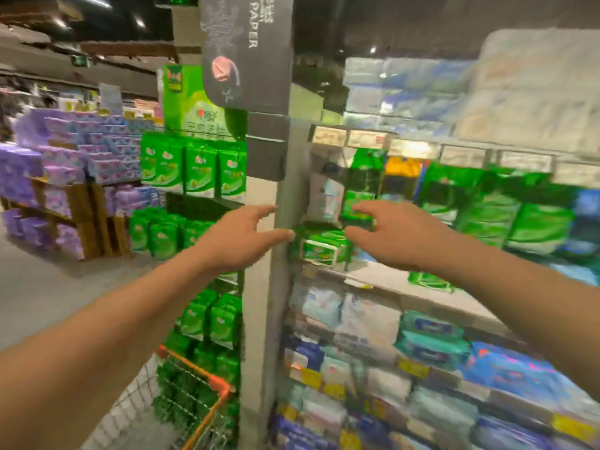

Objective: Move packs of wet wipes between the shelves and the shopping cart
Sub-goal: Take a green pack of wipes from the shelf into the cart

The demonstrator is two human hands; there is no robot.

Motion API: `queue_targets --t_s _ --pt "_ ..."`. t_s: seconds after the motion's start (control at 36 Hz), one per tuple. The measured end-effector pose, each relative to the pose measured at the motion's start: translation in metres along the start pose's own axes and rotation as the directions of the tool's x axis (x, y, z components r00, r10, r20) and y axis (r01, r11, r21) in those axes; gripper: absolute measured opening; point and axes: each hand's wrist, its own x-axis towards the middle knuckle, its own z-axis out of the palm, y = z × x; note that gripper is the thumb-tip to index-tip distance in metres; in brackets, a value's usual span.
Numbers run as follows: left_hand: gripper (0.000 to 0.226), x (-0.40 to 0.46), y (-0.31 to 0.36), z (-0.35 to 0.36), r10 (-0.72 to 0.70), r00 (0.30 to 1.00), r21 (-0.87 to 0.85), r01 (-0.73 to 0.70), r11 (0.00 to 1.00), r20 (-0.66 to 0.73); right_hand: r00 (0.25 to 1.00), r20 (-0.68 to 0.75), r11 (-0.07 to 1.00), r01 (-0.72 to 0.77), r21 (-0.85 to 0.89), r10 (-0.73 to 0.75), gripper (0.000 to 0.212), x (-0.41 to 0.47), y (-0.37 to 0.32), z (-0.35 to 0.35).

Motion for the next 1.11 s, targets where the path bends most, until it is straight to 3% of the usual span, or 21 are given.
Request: queue_targets --t_s 0.28,0.39,0.47,0.72,1.0,1.11 --pt "0.076 0.054 0.12 0.094 0.159 0.983 -0.096 -0.15 0.984 0.092 0.979 0.005 0.978 -0.204 -0.046 0.204 0.052 -0.043 0.144 -0.013" --pt "0.087 0.067 0.151 0.128 0.18 0.972 -0.089 -0.168 0.982 0.148 0.974 0.028 0.975 -0.223 -0.005 0.223 0.062 -0.048 0.195 0.003" --pt "0.081 0.078 0.167 0.153 0.187 0.968 -0.078 -0.176 0.981 0.168 0.971 0.05 0.972 -0.234 0.029 0.233 0.068 -0.051 0.23 0.018" --pt "0.072 0.102 0.198 0.212 0.144 0.964 -0.089 -0.127 0.988 0.224 0.947 0.168 0.957 -0.285 0.05 0.273 0.064 -0.051 0.301 0.059" --pt "0.074 0.139 0.187 0.256 0.139 0.937 -0.048 -0.131 0.99 0.321 0.936 0.22 0.95 -0.3 0.087 0.276 0.07 -0.03 0.338 0.113" --pt "0.094 0.161 0.175 0.266 0.159 0.927 -0.061 -0.147 0.987 0.339 0.922 0.217 0.936 -0.344 0.076 0.321 0.069 -0.016 0.342 0.126"
